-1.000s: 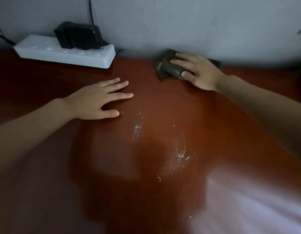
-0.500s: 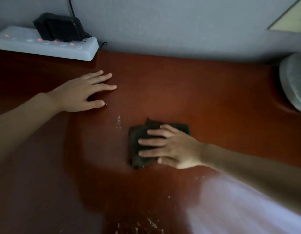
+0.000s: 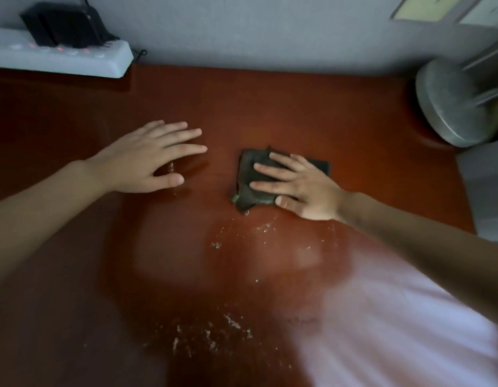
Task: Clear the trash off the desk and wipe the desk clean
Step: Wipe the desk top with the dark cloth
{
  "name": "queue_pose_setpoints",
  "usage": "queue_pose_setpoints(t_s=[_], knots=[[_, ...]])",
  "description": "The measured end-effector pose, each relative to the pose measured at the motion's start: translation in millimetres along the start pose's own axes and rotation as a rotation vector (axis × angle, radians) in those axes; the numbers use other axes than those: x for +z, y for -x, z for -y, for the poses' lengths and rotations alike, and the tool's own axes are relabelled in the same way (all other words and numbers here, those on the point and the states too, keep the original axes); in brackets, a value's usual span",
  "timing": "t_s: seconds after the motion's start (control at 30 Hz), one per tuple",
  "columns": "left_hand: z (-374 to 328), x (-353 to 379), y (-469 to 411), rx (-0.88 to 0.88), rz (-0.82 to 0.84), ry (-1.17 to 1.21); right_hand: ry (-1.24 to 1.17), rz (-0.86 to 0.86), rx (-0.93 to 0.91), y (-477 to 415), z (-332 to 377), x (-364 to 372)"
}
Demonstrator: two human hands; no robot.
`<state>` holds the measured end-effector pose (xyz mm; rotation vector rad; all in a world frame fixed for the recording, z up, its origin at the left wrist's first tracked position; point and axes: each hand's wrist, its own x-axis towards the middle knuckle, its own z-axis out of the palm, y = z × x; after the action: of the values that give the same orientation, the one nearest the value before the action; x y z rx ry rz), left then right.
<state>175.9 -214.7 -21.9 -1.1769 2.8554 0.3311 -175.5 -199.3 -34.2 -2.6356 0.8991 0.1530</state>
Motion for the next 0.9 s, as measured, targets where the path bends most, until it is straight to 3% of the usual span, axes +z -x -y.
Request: queue_pose_setpoints(t_s=[0.17,0.37,0.43,0.67,0.8,0.9], knots=[[-29,9,3,0.211,0.062,-0.072,-0.023,-0.022,-0.130,62,87,49],[-55,16,-1,0.285,0.252,-0.191,0.078,-0.032,-0.150,101,143,77],[-55,15,-3,0.291,0.248,-0.211,0.107,-0.084,-0.029,108,138,77],[-55,15,-2,0.297,0.201,-0.163,-0.075,-0.447,0.738,174,78,70],[-54,17,-1,0.282,0.186,-0.110,-0.150,-0.489,1.005,155,37,50],[-53,18,1,0.264,0.180,-0.087,-0.137,-0.431,1.030,120,22,38]])
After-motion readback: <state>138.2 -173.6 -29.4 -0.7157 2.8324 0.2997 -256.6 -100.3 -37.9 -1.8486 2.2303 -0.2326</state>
